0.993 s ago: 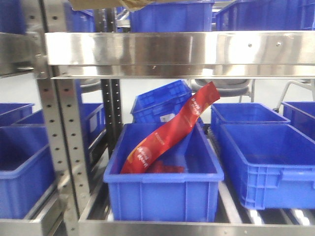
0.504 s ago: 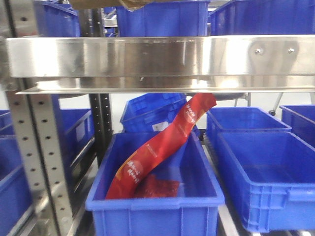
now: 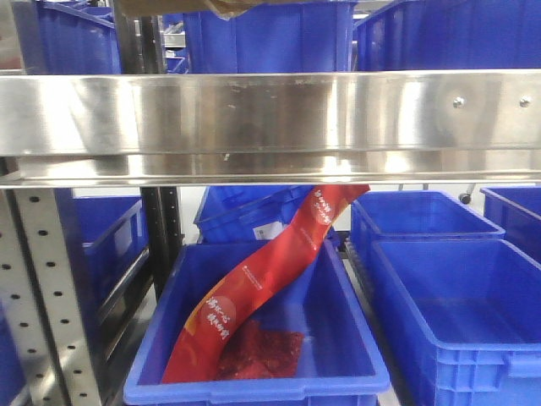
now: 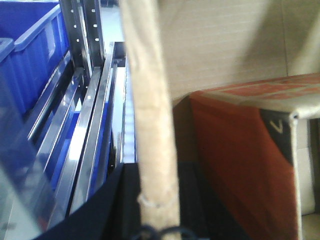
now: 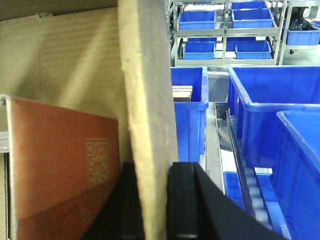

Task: Stack two boxes on right shelf middle
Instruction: 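Drive up to the middle shelf with the boxes held high, then lower the boxes onto the middle shelf with both grippers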

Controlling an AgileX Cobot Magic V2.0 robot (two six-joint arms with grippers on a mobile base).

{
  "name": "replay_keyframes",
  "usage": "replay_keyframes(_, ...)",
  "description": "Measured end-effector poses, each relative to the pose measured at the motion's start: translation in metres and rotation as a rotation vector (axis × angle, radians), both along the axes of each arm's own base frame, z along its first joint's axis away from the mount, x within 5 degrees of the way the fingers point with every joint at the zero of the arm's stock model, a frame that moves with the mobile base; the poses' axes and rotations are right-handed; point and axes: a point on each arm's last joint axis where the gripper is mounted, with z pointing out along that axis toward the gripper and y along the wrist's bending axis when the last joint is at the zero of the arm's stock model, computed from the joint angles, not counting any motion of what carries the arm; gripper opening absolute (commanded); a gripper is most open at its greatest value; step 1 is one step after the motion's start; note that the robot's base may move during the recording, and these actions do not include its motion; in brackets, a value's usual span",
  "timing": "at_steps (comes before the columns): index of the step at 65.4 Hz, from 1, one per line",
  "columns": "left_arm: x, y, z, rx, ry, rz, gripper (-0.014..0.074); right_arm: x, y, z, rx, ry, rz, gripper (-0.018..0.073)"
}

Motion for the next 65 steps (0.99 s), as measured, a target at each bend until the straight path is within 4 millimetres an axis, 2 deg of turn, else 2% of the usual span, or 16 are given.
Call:
replay_keyframes(40,0.0,0.0,0.0,0.0,0.0,0.0,-0.0111,0.0,0.0,0.0,-0.001,0.004,-0.002,-0.0162)
replay_keyframes(56,-0.001,0.0,-0.002,-0.007,0.029,0.007,-0.0111,-0.009,0.007,-0.021,-0.023,0.233,-0.077,-0.0162)
replay_keyframes(65,-0.003,0.001,-0.008,-0.025,0.094,0.019,-0.0111,-0.012,0.007,-0.027,-0.017,0.306,-0.103,-0.0162)
